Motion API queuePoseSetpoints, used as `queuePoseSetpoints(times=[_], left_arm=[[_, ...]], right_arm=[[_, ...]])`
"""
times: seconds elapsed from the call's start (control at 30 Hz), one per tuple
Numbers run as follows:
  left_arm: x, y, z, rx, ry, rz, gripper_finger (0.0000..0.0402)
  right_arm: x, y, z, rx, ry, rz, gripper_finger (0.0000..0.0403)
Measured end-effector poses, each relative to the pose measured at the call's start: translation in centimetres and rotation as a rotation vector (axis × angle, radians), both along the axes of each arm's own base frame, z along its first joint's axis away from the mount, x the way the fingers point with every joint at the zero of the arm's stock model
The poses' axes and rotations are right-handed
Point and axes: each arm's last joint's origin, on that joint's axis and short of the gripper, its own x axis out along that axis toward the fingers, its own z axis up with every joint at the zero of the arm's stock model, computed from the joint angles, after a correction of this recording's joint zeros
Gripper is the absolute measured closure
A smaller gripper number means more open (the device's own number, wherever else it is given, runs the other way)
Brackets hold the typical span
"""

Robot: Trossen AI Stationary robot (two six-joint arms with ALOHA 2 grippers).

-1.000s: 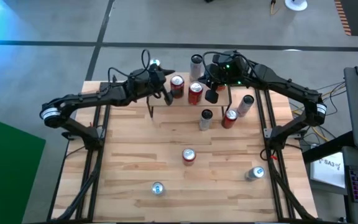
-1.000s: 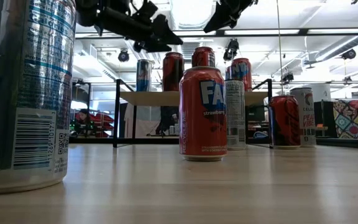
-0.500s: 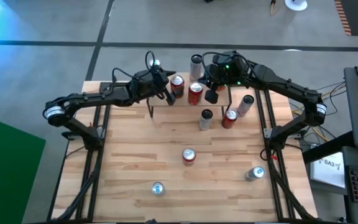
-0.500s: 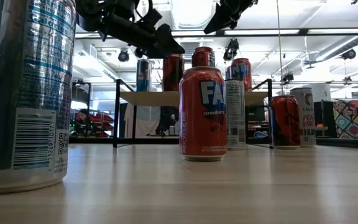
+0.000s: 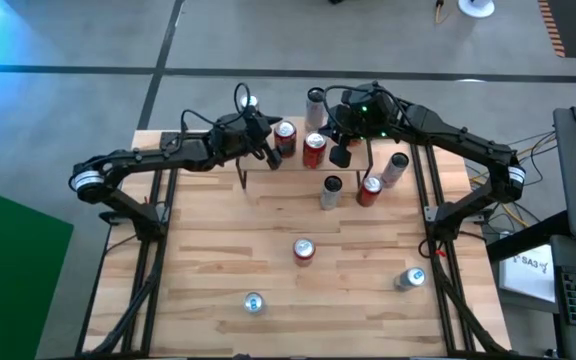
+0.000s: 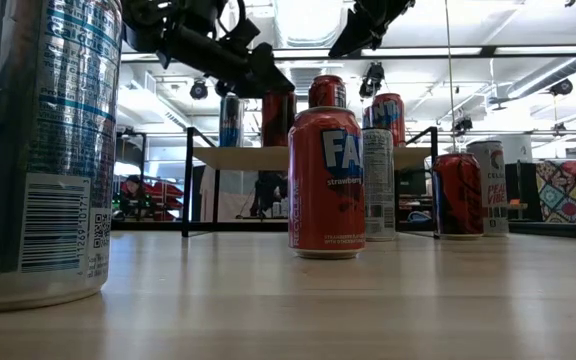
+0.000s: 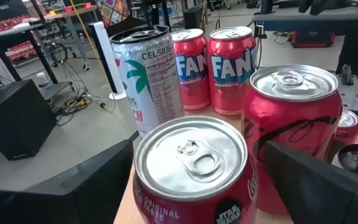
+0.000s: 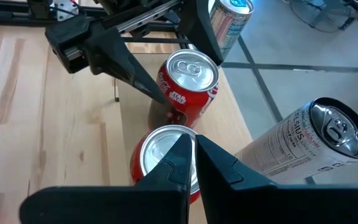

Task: Place canned beverage on shelf
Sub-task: Adjust the red soda can on the shelf

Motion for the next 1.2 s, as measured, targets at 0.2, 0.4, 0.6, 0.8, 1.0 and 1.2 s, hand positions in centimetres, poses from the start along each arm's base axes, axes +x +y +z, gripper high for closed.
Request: queuePoseSetpoints(times=[0.2,0.4,0.6,0.8,1.0,1.2], left_arm=[[0.0,0.0,-0.1,-0.005,0.000,0.006,0.0086],[0.0,0.0,-0.1,-0.005,0.000,0.008,0.0092],[0.0,0.0,-0.1,-0.005,-0.001,0.009,0.0093],[-0.2,-0.1,0.1,-0.004,-0.004,0.008,0.0093],[-0.9,-0.5,1.1,-0.001,-0.015,0.006,0.0093],[-1.1,-0.6,1.5,0.005,-0.022,0.004,0.0093]], right_arm=[[0.0,0.0,0.0,0.006,-0.001,-0.004,0.0390],[0.0,0.0,-0.1,0.011,-0.002,-0.007,0.0390],[0.0,0.0,-0.1,0.019,-0.003,-0.012,0.0390],[-0.1,0.1,-0.2,0.029,0.017,-0.013,0.0390],[-0.1,0.1,-0.3,0.034,0.016,-0.016,0.0390],[-0.1,0.1,-0.2,0.030,0.015,-0.014,0.0390]])
